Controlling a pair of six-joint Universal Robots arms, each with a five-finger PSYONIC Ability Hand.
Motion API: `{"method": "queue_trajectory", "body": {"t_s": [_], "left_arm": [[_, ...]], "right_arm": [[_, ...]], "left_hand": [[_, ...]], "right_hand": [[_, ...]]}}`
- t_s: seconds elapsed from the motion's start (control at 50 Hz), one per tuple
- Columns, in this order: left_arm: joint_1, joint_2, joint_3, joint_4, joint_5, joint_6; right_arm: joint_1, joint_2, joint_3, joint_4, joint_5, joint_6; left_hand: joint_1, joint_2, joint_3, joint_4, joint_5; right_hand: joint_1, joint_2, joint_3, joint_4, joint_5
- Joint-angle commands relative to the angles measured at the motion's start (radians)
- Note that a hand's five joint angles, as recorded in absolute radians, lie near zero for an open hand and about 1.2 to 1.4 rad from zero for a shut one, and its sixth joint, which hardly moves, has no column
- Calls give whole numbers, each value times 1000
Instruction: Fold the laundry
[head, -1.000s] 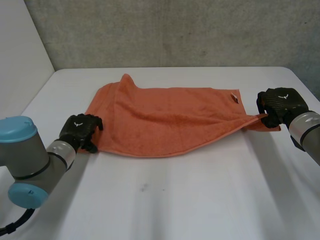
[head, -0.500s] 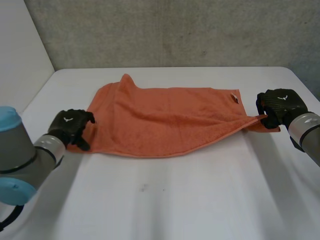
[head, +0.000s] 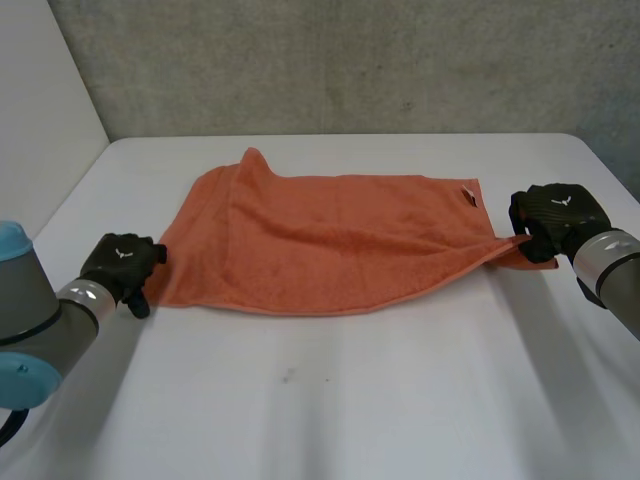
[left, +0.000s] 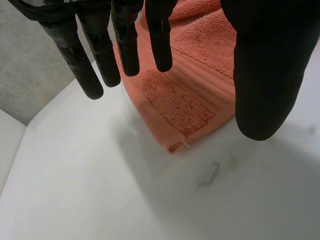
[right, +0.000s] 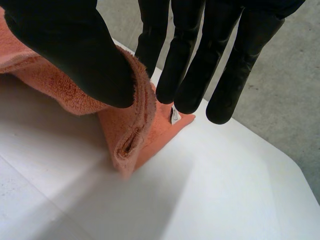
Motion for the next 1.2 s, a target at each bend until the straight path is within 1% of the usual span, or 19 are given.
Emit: {"method": "queue_trajectory", "body": {"t_s": [0.02, 0.62, 0.96, 1.2], "left_arm": [[0, -35, 40, 8, 0, -2], [-2, -127, 145, 10, 0, 1], [-9, -144, 180, 10, -1, -2], [-15, -144, 195, 10, -1, -8]], "right_arm": [[1, 10, 0, 0, -1, 0], [4, 37, 0, 0, 0, -2], [5, 39, 2, 0, 0, -3], [5, 46, 2, 0, 0, -3]], "left_hand": [[104, 107, 118, 104, 99], [212, 215, 226, 213, 207], [274, 277, 288, 275, 269], [277, 280, 291, 277, 272]], "right_hand": [[419, 220, 213, 203, 227], [419, 220, 213, 203, 227], [419, 220, 213, 203, 227], [419, 220, 213, 203, 227]]}}
